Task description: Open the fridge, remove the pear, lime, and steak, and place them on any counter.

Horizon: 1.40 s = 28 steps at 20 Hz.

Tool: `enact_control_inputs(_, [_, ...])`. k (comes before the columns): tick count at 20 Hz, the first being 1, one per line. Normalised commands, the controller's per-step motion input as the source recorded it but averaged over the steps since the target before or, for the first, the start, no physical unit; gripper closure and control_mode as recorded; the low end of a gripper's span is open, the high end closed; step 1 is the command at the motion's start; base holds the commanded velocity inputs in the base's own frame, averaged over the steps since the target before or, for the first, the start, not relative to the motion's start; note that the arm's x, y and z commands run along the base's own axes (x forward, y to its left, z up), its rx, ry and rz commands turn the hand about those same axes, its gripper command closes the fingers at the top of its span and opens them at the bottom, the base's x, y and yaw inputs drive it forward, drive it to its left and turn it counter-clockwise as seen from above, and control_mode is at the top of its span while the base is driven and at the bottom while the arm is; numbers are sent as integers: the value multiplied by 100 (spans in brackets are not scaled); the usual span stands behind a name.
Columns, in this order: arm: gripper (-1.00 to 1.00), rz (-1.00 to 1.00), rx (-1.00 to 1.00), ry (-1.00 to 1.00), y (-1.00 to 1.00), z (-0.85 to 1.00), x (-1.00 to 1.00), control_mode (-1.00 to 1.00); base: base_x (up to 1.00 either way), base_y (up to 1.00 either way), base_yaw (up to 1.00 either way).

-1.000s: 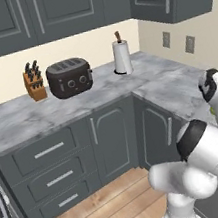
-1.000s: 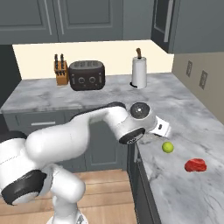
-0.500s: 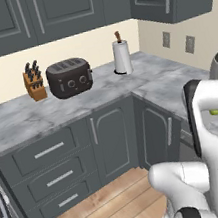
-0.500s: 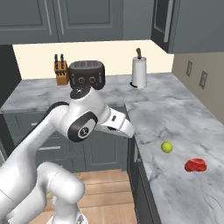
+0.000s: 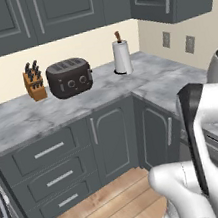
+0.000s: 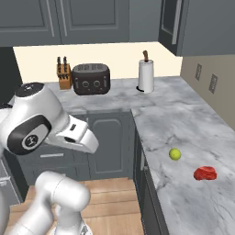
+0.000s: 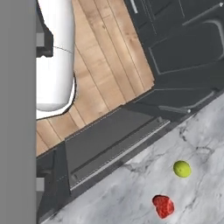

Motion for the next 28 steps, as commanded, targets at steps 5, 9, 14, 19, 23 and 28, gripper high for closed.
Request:
enact_control_inputs(5, [-100,34,3,-11,71,2,10,-100,0,0,0])
enact_control_inputs(9, [-100,18,0,-2,21,0,0,100,-16,42,14])
enact_control_inputs(14, [-100,0,0,0,0,0,0,100,-43,100,18])
enact_control_inputs(19, [-100,0,0,0,0,0,0,100,-45,100,7])
enact_control_inputs(23, [-100,0,0,0,0,0,0,100,-30,100,4])
enact_control_inputs(28, [-100,0,0,0,0,0,0,100,-26,100,2])
